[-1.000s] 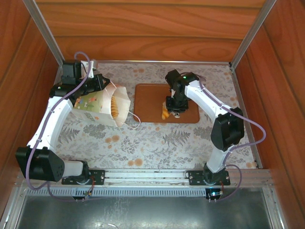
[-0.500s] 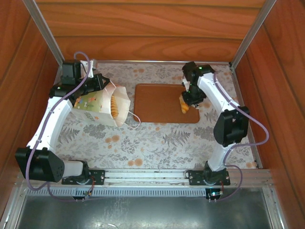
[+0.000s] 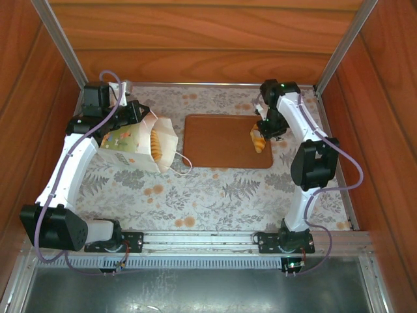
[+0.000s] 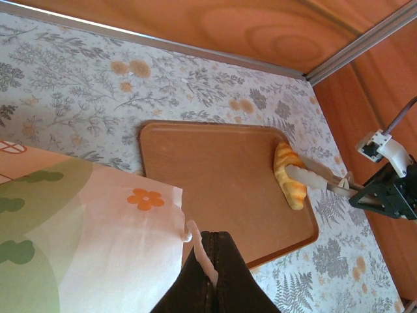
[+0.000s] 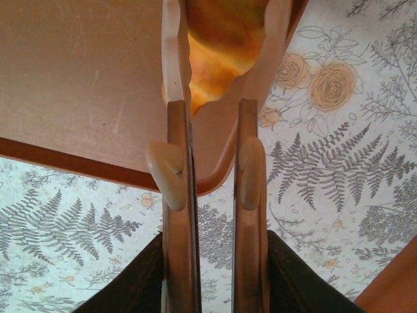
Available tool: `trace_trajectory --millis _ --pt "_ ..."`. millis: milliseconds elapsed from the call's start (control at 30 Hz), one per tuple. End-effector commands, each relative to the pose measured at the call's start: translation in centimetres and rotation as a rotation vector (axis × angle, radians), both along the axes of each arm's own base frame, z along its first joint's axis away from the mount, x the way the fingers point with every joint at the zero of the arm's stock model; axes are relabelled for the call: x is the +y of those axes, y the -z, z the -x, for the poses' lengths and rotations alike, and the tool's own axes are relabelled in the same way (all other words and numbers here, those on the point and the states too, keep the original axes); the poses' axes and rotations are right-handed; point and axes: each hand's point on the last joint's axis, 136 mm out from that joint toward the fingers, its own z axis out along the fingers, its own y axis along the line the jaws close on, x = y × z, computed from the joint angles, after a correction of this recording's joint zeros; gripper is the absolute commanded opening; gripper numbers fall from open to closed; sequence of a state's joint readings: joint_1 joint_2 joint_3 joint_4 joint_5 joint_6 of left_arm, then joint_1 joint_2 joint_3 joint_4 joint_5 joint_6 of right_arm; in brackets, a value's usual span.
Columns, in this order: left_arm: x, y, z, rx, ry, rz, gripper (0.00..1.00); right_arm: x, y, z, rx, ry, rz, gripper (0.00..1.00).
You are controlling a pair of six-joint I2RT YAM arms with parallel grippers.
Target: Take the fake bread out of the paper bag
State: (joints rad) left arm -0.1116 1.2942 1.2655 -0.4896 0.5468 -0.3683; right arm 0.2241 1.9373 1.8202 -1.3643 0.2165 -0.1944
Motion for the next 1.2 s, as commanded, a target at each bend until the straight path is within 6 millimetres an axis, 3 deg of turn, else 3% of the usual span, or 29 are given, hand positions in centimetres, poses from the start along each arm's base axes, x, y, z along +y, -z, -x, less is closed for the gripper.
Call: trace_trajectory --millis 0,233,300,500,733,933,1167 --pt "0.3 -1.3 0.0 -0.043 -0.011 0.013 0.00 -0.5 0.0 -0.4 0.012 -0.025 -0.010 0.39" --pt "0.2 -1.2 -0.1 -0.039 -0.012 0.015 0.00 -0.1 1.0 -0.7 0.025 -0.034 -0.043 0.47" --pt "0.2 -1.3 -0.1 -0.043 -0.011 0.016 0.00 -0.4 0.7 -0.8 0.012 -0.009 -0.026 0.53" --pt "0.2 -1.5 -0.1 -0.048 -0.008 0.018 0.00 0.2 -1.1 -0.2 -0.032 0.082 -0.083 0.58" --pt "0.2 -1.2 -0.1 -0.041 -0.009 0.018 0.00 -0.6 -0.9 1.1 -0.027 0.179 -0.048 0.59" --pt "0.2 -1.3 -0.1 -0.040 -0.009 0.021 0.00 0.6 -1.1 1.6 -0.006 0.279 -0.121 0.59" --pt "0.2 -1.2 -0.1 -0.039 -0.008 0.020 0.00 1.3 0.6 2.1 0.059 0.333 -0.146 0.51"
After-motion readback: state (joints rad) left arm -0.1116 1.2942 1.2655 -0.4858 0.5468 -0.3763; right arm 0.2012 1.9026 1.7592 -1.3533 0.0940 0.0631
